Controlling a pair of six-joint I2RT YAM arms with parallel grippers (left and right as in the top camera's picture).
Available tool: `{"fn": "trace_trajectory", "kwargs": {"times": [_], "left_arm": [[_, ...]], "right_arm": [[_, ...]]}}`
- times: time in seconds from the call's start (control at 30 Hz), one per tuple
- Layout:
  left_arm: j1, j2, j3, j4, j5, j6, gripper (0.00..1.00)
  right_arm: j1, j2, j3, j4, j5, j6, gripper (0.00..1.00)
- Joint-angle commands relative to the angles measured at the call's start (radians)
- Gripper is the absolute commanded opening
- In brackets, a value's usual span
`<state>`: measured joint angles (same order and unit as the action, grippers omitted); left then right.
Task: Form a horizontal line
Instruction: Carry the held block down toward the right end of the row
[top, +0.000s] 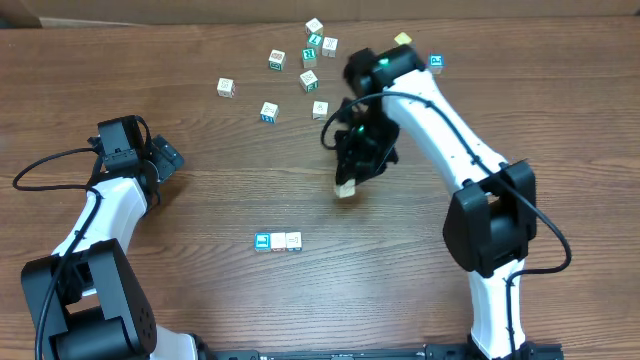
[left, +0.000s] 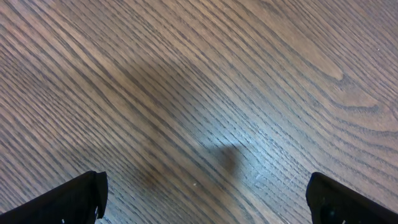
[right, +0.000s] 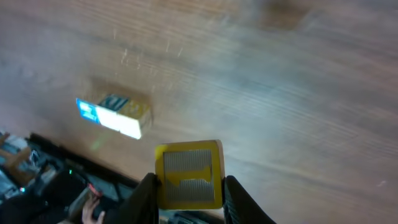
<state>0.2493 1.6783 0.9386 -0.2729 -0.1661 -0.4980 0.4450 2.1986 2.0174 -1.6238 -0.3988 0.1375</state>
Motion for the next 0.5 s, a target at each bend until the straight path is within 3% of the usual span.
{"fn": "trace_trajectory", "kwargs": {"times": [0.0,0.27,0.47], "left_arm": [[-0.001,-0.005,0.013,0.0,-0.014,0.003,1.0],[-0.001,-0.005,0.013,0.0,-0.014,0.003,0.99],[-0.001,-0.005,0.013,0.0,-0.013,0.004,0.99]], "right_arm": [[0.04,-0.012,0.003,-0.021,-0.013,0.06,0.26],[0.092,-0.012,-0.01,-0.025,0.108,0.125,0.26],[0.147,-0.012,-0.075,0.069,0.111,0.129,0.27]]}}
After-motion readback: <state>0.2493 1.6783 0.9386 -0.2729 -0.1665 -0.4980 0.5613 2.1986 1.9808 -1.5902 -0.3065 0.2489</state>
